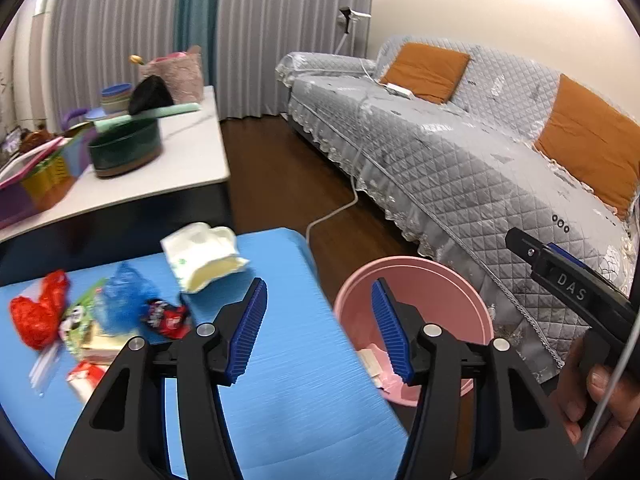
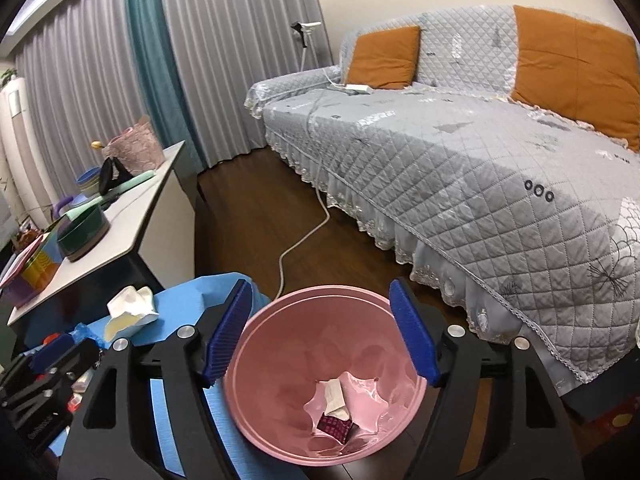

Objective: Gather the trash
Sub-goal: 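Open both tools to drop the wrapper and tissue into the bin, then move both tools back to the table toward the plastic bags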

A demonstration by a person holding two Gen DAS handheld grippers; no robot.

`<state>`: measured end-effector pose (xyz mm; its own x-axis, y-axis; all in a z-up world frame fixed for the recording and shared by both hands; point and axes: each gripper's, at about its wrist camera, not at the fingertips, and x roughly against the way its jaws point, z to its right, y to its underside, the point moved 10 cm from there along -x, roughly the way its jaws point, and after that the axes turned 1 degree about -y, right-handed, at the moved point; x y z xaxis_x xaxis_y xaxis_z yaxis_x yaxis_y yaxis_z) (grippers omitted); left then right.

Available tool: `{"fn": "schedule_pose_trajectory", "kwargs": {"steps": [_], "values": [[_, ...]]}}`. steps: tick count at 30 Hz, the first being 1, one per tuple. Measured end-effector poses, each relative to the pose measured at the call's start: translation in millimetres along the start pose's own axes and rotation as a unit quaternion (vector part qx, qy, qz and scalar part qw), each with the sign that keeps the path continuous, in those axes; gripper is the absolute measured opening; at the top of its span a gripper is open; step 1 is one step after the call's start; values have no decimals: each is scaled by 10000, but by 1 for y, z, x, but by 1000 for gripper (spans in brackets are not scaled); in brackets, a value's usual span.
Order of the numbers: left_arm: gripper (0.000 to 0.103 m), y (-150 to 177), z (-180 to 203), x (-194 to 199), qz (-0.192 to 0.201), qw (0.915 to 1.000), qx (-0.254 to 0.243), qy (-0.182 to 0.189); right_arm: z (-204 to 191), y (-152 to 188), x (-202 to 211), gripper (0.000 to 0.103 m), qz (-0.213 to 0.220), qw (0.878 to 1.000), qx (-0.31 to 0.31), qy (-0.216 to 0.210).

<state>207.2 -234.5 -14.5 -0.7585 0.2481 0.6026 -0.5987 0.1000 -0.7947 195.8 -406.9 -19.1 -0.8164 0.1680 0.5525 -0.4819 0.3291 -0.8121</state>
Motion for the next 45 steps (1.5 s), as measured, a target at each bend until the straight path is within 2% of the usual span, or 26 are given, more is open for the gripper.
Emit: {"fn": "schedule_pose_trajectory", "kwargs": {"steps": [12, 19, 26, 37, 42, 45], "values": [[55, 7, -70, 52, 217, 9985, 307, -392, -53, 7, 19, 70, 195, 9977, 585, -296], [55, 15, -112, 78, 369, 9963, 497, -589, -73, 12, 29, 70, 317, 9962, 589, -563], [55, 25, -158, 106, 539, 9924, 717, -837, -92, 19, 36, 64, 328, 9945, 634, -769], [54, 64, -247, 122, 559, 9772, 1508, -1385, -147, 47, 35, 50, 20, 9889, 772, -1268], [54, 73, -277, 126, 571, 9695, 1734, -1636, -179, 67, 30, 37, -180, 9828, 955, -1573], [54, 77, -291, 123, 559, 9657, 1837, -1747, -197, 76, 27, 37, -239, 9793, 1004, -1739]]}}
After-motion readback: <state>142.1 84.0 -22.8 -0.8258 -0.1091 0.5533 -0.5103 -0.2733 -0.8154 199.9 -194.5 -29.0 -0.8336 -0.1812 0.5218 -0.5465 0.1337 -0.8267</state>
